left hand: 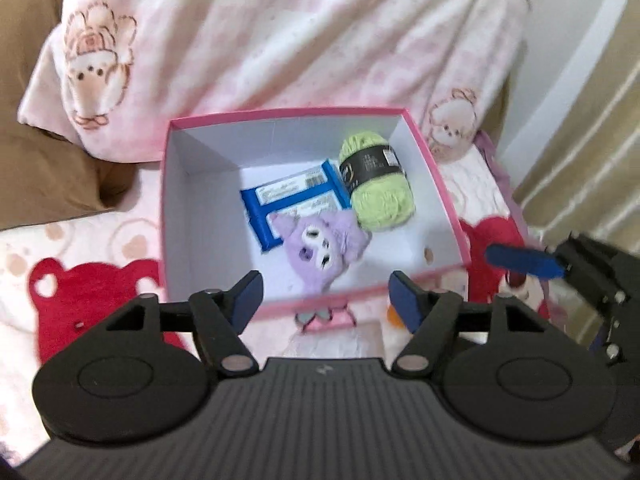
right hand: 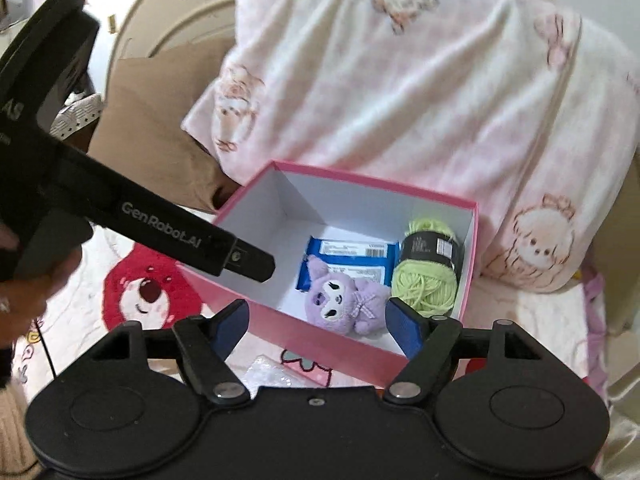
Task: Organize objects
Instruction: 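Open the left tool to release the plush and withdraw, then move the left tool toward the gold-capped foundation bottle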
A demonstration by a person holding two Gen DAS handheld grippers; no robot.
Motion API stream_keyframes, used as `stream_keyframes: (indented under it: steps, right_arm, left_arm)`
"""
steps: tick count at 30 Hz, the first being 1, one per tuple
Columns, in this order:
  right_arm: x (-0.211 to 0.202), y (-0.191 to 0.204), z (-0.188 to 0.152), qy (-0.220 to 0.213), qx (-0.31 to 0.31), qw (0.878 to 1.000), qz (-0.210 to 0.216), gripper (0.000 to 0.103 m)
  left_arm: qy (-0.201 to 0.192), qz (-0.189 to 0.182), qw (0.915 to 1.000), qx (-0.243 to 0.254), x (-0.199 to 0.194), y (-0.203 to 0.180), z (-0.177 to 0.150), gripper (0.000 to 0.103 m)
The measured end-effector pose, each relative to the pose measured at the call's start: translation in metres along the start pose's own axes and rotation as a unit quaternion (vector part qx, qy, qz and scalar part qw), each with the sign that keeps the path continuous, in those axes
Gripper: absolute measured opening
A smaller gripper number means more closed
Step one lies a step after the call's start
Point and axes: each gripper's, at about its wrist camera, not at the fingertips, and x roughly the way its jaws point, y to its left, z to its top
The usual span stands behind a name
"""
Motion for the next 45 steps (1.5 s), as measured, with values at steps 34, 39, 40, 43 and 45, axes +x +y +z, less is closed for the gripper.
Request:
stream_keyframes:
  steps: [34,39,40,43,45]
  right_arm:
    - [0.053,0.129,-0.057,0.087,0.019,0.988,0.126,0.084]
    - [0.082,0.139,-0.069,0.062,0.017,0.989,0.131,0.084]
    - [0.087,0.138,-0.071,0.056,0.019,0.988,0.142,0.084]
    - [0.109,0.144,-0.078,0.064,0.014,0.988,0.142,0.084]
    - [0.118,0.146,-0.083,0.066,0.010,0.988,0.142,0.084]
  left_arm:
    - [0.002,-0.043,0.9988,0.021,0.008,0.102,-0.127,0.073]
    - [0.018,-0.034,0.9992,-0.013,0.039,0.127,-0.134,0.072]
    - [0.024,-0.035,0.9990,-0.012,0.045,0.132,-0.134,0.072]
    - [0.023,-0.011,0.9996,-0.015,0.056,0.148,-0.137,0.072]
    - [0.021,-0.010,0.9995,-0.022,0.062,0.157,-0.138,0.072]
